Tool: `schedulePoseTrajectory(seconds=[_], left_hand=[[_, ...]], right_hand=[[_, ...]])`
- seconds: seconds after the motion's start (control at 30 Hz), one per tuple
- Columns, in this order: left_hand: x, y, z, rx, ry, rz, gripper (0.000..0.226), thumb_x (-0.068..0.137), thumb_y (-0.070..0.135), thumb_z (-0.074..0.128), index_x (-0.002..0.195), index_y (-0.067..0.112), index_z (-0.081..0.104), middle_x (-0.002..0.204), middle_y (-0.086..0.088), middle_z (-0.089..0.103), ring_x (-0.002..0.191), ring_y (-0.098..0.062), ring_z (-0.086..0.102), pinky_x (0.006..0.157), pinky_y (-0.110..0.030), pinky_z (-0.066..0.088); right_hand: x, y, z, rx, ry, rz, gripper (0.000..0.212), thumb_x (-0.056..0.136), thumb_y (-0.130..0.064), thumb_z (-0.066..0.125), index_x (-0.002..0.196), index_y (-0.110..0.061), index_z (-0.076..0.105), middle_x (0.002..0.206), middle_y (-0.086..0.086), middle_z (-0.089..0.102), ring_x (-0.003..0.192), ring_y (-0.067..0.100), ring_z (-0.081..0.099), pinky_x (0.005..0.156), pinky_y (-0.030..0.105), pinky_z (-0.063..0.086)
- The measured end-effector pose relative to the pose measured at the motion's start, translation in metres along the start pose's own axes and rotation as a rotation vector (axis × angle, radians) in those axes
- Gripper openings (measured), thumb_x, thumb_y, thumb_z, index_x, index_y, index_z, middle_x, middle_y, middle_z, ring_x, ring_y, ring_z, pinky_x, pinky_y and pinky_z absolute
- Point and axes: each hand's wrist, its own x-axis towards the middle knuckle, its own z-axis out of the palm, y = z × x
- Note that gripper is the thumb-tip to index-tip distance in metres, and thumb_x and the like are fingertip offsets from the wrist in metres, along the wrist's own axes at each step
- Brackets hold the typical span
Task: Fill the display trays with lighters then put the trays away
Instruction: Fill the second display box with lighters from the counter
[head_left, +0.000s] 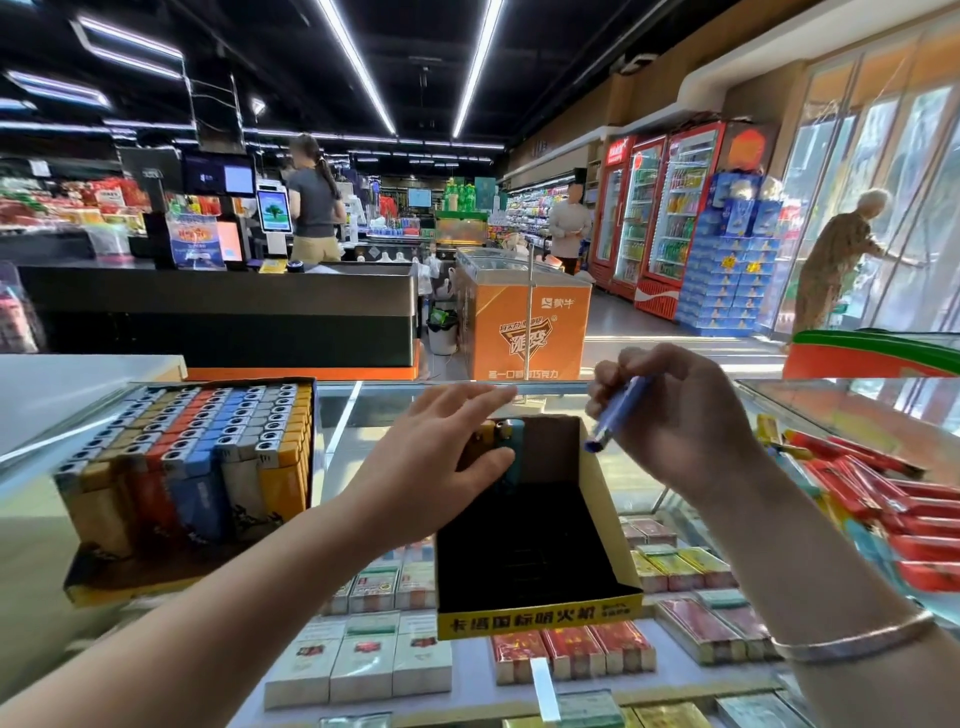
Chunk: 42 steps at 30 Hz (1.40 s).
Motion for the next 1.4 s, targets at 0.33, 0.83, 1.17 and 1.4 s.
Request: schedulePoseTrajectory(seconds=[0.33, 0.83, 1.17, 1.4], left_hand=[[-0.002, 0.024, -0.006, -0.207, 0.242, 0.073, 0.020, 0.078, 0.033, 0.065, 0.094, 0.030, 0.054, 0.076, 0.024, 0.058, 0.071, 0.000, 0.061, 0.062, -0.012, 0.047], [0.009, -0.001, -0.039, -0.797, 0.252, -0.277, 0.015, 0.076, 0.009, 0.068, 0.086, 0.020, 0.066, 0.072, 0.006, 0.070, 0.064, -0.003, 0.062, 0.060, -0.014, 0.050], [0.004, -0.009, -0.044, -0.133, 0.100, 0.011, 0.027, 0.075, 0.013, 0.072, 0.099, 0.026, 0.067, 0.084, 0.019, 0.063, 0.077, 0.000, 0.061, 0.074, -0.013, 0.050], [0.001, -0.004, -0.040, 0.051, 0.053, 0.133, 0.018, 0.078, 0.014, 0.070, 0.094, 0.022, 0.072, 0.085, 0.015, 0.061, 0.073, -0.004, 0.060, 0.068, -0.021, 0.052]], right_hand=[[-0.004, 0.018, 0.021, -0.007, -0.222, -0.039, 0.020, 0.064, 0.005, 0.042, 0.072, -0.012, 0.036, 0.073, 0.008, 0.041, 0.069, 0.018, 0.043, 0.063, 0.028, 0.045], [-0.002, 0.020, 0.009, -0.741, -0.033, -0.339, 0.029, 0.078, 0.011, 0.056, 0.085, -0.017, 0.056, 0.093, 0.006, 0.062, 0.094, 0.019, 0.057, 0.078, 0.027, 0.045], [0.005, 0.032, -0.001, -1.047, -0.028, 0.049, 0.023, 0.086, -0.005, 0.057, 0.094, -0.026, 0.050, 0.102, 0.006, 0.055, 0.088, 0.014, 0.056, 0.051, 0.009, 0.044], [0.005, 0.032, -0.003, -1.116, -0.039, 0.051, 0.027, 0.087, -0.001, 0.053, 0.096, -0.026, 0.049, 0.104, 0.006, 0.055, 0.090, 0.013, 0.056, 0.053, 0.011, 0.045]])
